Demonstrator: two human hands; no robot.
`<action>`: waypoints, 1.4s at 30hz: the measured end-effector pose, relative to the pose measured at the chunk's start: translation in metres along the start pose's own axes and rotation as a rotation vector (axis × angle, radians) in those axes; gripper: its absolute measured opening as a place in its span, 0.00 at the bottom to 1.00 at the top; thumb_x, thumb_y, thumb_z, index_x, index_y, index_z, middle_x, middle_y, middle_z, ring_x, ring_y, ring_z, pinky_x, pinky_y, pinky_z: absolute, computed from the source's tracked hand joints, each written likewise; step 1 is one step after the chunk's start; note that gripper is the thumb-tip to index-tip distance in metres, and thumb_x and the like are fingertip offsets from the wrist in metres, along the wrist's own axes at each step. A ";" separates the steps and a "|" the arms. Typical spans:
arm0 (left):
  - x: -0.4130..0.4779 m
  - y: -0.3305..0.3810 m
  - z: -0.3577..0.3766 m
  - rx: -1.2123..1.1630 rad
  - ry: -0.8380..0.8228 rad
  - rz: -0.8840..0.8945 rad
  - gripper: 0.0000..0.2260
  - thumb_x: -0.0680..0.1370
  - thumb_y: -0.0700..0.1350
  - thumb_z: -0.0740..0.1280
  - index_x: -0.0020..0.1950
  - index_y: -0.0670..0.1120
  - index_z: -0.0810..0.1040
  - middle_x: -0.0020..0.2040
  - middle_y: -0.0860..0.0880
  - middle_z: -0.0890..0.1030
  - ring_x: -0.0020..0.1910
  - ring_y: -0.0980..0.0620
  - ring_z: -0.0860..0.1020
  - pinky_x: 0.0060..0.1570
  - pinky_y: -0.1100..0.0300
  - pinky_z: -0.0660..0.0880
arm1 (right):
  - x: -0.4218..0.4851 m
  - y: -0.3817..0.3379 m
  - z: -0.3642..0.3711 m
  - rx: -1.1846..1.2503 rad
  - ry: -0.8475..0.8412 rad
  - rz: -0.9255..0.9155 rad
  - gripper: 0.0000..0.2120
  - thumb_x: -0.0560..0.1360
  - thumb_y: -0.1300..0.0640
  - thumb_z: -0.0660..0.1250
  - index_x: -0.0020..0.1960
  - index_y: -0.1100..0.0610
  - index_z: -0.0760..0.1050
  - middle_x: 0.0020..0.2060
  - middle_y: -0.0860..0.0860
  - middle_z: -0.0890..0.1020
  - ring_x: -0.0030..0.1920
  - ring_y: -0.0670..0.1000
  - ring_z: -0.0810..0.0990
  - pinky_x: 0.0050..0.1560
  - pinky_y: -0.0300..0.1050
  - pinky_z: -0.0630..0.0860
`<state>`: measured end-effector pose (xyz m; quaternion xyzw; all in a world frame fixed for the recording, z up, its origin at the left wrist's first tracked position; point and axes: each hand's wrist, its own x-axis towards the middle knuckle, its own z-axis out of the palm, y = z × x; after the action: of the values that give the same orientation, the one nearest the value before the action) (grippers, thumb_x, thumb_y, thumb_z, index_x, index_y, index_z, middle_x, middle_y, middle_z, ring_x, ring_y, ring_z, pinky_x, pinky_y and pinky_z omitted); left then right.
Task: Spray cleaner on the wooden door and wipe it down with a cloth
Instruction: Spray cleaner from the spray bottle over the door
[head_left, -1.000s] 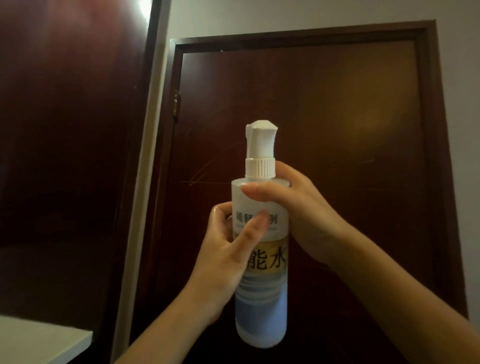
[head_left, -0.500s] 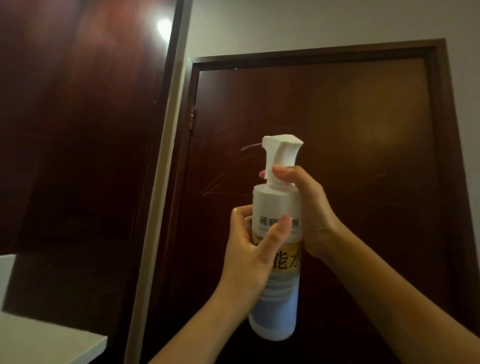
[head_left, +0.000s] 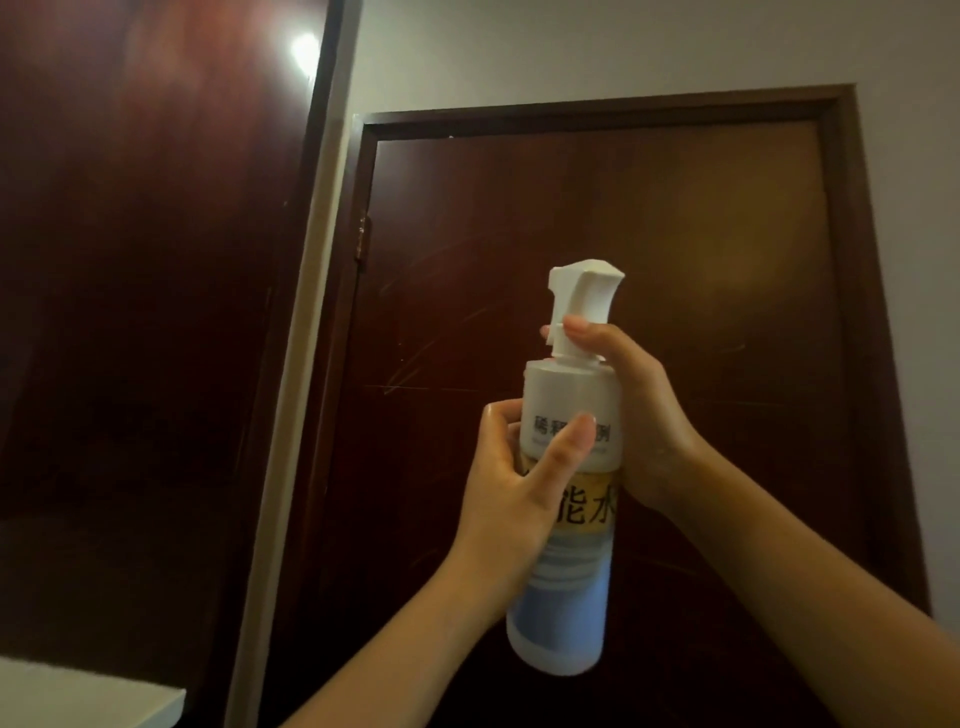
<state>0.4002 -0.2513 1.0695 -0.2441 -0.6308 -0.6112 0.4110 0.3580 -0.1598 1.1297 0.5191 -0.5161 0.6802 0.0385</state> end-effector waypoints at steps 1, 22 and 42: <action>0.002 0.000 0.001 0.003 -0.003 -0.004 0.25 0.66 0.59 0.69 0.55 0.49 0.67 0.48 0.46 0.80 0.44 0.52 0.83 0.38 0.63 0.78 | 0.001 -0.001 -0.001 -0.001 0.011 0.000 0.22 0.62 0.43 0.66 0.49 0.57 0.76 0.33 0.51 0.80 0.32 0.50 0.79 0.33 0.44 0.77; 0.027 0.005 0.049 -0.003 -0.017 0.002 0.27 0.60 0.61 0.68 0.54 0.50 0.69 0.51 0.47 0.80 0.45 0.53 0.82 0.38 0.64 0.78 | 0.006 -0.029 -0.046 -0.074 0.082 -0.064 0.20 0.63 0.42 0.66 0.47 0.55 0.75 0.31 0.49 0.79 0.30 0.47 0.78 0.31 0.41 0.76; 0.037 -0.012 0.114 -0.119 -0.173 -0.008 0.25 0.62 0.59 0.69 0.54 0.49 0.71 0.49 0.48 0.81 0.44 0.54 0.83 0.38 0.64 0.78 | -0.014 -0.043 -0.114 -0.110 0.204 -0.094 0.21 0.63 0.43 0.66 0.51 0.56 0.74 0.33 0.51 0.78 0.31 0.49 0.78 0.31 0.41 0.76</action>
<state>0.3449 -0.1495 1.1026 -0.3173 -0.6276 -0.6259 0.3372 0.3131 -0.0484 1.1563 0.4679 -0.5212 0.6975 0.1511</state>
